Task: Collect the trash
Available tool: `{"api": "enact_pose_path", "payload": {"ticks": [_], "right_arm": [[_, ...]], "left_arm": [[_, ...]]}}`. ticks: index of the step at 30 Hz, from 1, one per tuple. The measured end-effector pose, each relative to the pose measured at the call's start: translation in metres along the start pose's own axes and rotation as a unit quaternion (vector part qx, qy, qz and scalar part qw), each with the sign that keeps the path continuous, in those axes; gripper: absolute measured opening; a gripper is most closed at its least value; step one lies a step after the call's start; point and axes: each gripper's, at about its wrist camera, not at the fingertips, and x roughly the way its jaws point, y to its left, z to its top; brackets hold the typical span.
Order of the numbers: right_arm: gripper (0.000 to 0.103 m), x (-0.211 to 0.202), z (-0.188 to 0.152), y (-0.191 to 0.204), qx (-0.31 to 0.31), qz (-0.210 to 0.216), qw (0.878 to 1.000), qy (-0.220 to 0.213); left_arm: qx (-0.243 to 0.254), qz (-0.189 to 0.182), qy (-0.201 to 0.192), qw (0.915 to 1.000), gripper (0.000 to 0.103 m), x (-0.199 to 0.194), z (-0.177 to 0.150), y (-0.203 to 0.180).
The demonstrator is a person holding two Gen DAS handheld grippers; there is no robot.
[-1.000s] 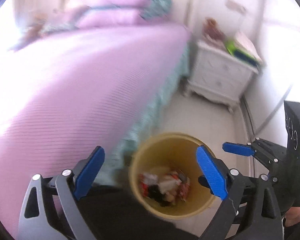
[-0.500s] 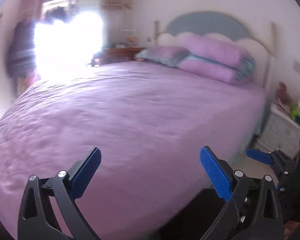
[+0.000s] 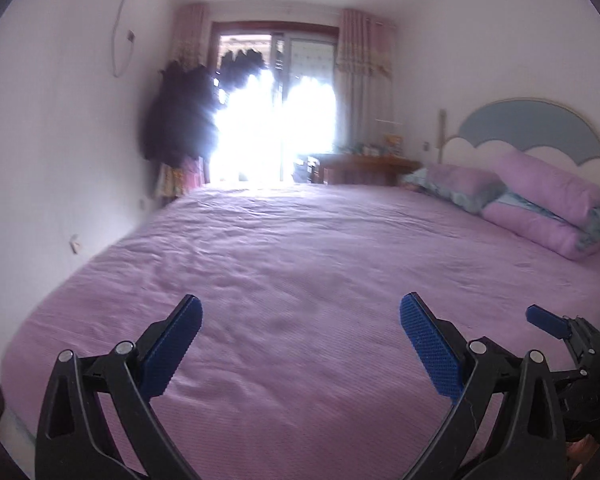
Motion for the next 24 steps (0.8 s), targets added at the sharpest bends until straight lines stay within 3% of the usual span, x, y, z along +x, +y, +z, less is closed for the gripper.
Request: {"api": "enact_pose_path", "payload": {"ticks": [5,14,24], "right_arm": [[0.095,0.009,0.010,0.010,-0.003,0.012,1.000,-0.005],[0.095,0.017,0.010,0.002,0.021,0.015,1.000,0.004],[0.095,0.028,0.006,-0.013,0.042,0.008,0.999,0.018]], "left_arm": [[0.010,0.019,-0.008,0.9997,0.099,-0.004,0.008,0.009],[0.004,0.010,0.019,0.9998,0.099,0.003,0.009,0.008],[0.003,0.001,0.011,0.9999,0.099,0.009,0.009,0.002]]}}
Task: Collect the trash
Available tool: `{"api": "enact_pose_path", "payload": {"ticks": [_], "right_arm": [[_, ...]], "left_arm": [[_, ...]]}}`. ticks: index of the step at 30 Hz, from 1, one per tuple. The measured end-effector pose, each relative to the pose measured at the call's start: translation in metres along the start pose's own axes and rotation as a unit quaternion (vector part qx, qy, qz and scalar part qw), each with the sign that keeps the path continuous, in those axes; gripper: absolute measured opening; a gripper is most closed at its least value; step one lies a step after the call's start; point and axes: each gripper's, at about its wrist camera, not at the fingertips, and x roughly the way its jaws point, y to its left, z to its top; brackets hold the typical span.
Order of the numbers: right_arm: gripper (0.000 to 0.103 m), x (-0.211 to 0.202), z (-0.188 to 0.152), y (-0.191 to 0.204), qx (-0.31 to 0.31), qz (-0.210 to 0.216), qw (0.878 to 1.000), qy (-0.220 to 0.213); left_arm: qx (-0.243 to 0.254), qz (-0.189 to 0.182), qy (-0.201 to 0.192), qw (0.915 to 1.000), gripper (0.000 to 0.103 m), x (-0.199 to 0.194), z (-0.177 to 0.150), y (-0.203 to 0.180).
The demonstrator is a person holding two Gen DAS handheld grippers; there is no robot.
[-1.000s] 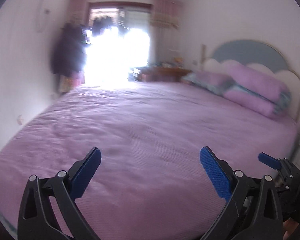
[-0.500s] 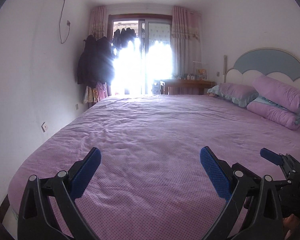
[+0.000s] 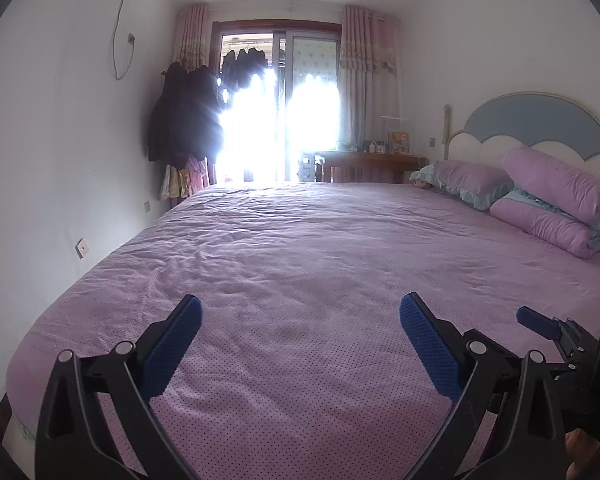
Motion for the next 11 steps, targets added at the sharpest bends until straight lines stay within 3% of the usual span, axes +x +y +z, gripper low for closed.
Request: {"api": "enact_pose_path", "payload": {"ticks": [11], "right_arm": [[0.095,0.019,0.002,-0.001,-0.005,0.005,1.000,0.012]], "left_arm": [[-0.011,0.008,0.023,0.9997,0.099,0.029,0.001,0.009]]}}
